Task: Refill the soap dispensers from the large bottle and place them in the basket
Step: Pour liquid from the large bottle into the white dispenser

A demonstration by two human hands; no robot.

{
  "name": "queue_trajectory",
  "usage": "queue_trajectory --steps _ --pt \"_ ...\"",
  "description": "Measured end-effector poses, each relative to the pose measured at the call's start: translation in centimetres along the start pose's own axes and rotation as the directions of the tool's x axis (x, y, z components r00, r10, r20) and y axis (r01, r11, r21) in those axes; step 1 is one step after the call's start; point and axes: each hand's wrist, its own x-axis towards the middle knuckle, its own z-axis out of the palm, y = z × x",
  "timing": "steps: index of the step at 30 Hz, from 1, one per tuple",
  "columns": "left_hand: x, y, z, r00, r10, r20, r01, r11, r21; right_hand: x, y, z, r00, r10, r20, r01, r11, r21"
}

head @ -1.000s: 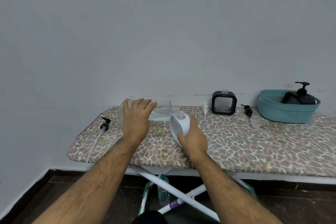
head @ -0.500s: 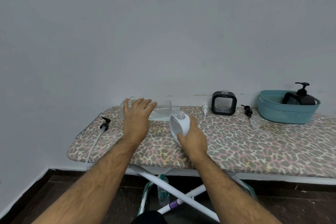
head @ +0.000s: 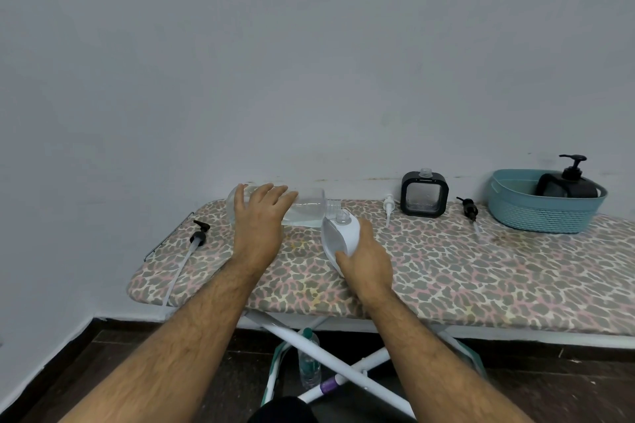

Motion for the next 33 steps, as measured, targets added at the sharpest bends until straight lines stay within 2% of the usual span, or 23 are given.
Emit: queue_trajectory --steps 23,33 --pt "0.2 -0.1 0.1 0.999 0.02 -0.026 -0.02 1.0 0.012 0.0 -0.1 0.0 1.0 0.013 -0.004 -0.013 1.0 0.004" --pt "-0.9 0.2 1.0 0.998 -0.068 0.008 0.068 0.997 -0.023 0.0 -0.1 0.1 1.0 0.022 -0.001 -0.022 1.0 0.001"
